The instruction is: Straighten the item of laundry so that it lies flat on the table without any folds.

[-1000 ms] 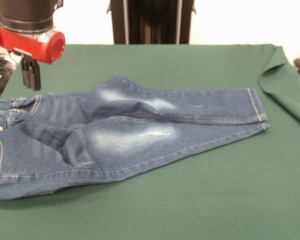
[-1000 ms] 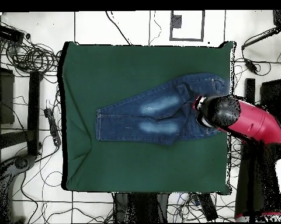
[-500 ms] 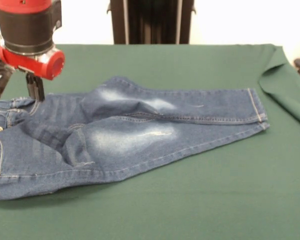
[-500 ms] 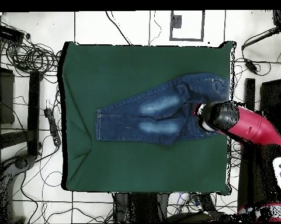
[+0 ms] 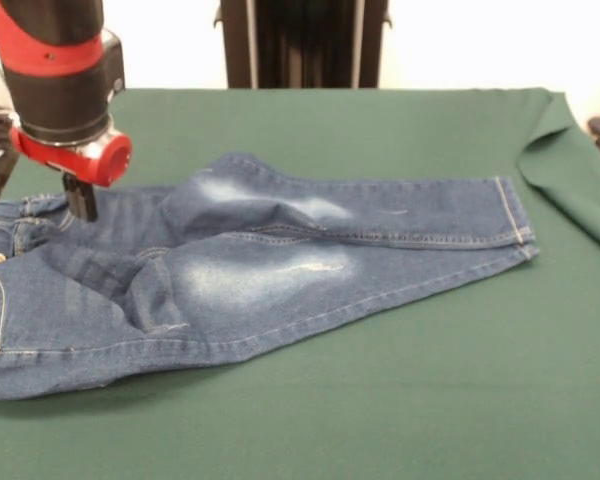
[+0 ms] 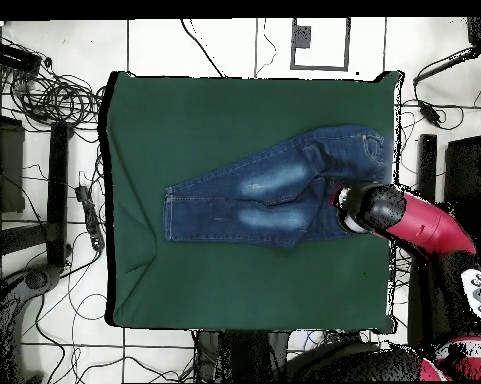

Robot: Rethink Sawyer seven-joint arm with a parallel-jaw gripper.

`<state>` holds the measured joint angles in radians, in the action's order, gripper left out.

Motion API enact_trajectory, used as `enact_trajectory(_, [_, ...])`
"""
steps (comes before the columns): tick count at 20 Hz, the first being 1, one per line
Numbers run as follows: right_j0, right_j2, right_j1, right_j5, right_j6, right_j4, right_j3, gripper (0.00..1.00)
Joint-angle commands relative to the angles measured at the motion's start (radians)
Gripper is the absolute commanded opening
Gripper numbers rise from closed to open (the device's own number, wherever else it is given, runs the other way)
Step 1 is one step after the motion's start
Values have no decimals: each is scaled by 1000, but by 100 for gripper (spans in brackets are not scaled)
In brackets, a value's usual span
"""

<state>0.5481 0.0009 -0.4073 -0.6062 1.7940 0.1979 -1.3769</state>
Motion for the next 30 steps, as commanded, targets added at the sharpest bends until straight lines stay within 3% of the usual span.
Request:
enact_trajectory(1, [-40,78,90,31,101,-22,15,0])
enact_trajectory(6, [-9,85,126,26,111,-44,-20,0])
enact_trajectory(13, [-39,-15,6,42,235,-58,-260,0])
enact_trajectory(17, [-42,-37,-40,55,265,-71,-345,0])
enact_trajectory(25, [-72,-80,-107,56,293,-114,-451,0])
enact_trajectory(30, [-105,-89,-100,108,297,-133,-441,0])
